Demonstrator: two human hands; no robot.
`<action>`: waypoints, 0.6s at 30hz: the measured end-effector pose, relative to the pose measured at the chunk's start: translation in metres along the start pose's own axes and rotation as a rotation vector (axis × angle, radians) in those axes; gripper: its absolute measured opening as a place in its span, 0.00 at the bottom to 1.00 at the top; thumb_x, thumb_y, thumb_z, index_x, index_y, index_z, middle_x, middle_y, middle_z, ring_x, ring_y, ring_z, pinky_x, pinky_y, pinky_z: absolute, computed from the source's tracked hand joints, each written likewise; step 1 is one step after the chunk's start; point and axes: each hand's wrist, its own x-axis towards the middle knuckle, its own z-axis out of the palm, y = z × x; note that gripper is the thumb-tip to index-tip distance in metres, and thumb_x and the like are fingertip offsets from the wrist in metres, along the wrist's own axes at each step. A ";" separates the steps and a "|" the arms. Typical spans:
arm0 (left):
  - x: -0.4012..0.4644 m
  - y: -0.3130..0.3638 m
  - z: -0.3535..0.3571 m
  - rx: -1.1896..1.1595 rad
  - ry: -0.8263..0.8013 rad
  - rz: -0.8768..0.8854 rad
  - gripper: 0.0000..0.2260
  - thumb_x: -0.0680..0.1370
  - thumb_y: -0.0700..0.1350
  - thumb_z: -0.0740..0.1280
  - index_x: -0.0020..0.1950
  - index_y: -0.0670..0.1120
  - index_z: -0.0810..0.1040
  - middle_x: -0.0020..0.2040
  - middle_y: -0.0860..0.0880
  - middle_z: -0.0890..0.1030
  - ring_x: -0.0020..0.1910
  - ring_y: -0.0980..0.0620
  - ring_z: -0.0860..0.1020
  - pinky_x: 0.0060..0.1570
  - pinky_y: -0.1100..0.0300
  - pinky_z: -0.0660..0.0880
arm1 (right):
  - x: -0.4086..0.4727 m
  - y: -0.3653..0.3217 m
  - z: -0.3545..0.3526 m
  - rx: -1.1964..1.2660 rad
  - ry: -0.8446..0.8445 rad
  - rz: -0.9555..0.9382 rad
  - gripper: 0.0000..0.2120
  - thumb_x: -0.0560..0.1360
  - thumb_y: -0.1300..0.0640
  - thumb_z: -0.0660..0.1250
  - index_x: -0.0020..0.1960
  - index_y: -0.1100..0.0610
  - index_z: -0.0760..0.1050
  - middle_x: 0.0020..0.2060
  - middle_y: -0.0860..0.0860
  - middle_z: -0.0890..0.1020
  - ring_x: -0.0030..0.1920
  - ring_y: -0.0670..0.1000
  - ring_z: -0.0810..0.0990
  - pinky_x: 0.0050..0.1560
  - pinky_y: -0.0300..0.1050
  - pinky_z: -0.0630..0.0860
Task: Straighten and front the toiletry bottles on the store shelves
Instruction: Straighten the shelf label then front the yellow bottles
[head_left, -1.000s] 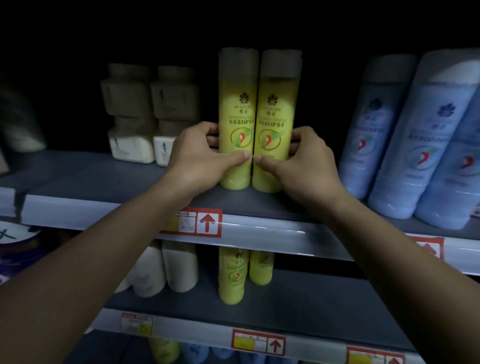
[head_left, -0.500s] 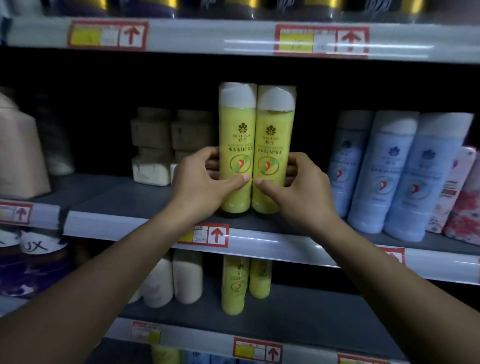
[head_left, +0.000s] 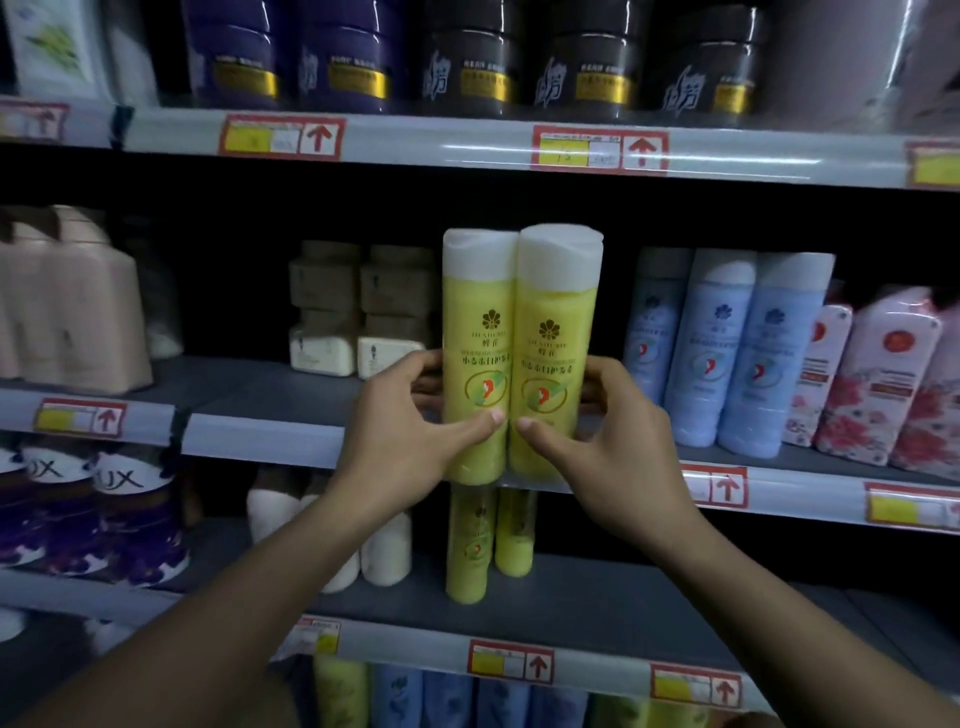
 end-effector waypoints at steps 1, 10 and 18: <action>-0.007 -0.001 0.000 -0.001 -0.007 -0.013 0.25 0.67 0.51 0.84 0.62 0.53 0.82 0.50 0.58 0.87 0.49 0.61 0.85 0.50 0.54 0.85 | -0.007 0.001 -0.001 0.006 -0.004 0.009 0.25 0.69 0.51 0.82 0.62 0.49 0.75 0.51 0.37 0.84 0.53 0.31 0.80 0.49 0.22 0.71; -0.075 -0.034 0.013 0.047 -0.093 -0.078 0.22 0.68 0.49 0.83 0.59 0.56 0.82 0.50 0.64 0.86 0.48 0.63 0.84 0.47 0.63 0.83 | -0.080 0.030 0.005 0.082 -0.076 0.166 0.24 0.69 0.55 0.82 0.60 0.47 0.75 0.50 0.38 0.84 0.52 0.36 0.83 0.51 0.38 0.82; -0.125 -0.073 0.039 0.050 -0.165 -0.201 0.23 0.67 0.49 0.84 0.59 0.56 0.81 0.49 0.66 0.85 0.48 0.65 0.83 0.44 0.66 0.81 | -0.135 0.073 0.011 0.041 -0.147 0.307 0.25 0.69 0.56 0.82 0.59 0.44 0.73 0.51 0.32 0.83 0.53 0.36 0.82 0.50 0.38 0.82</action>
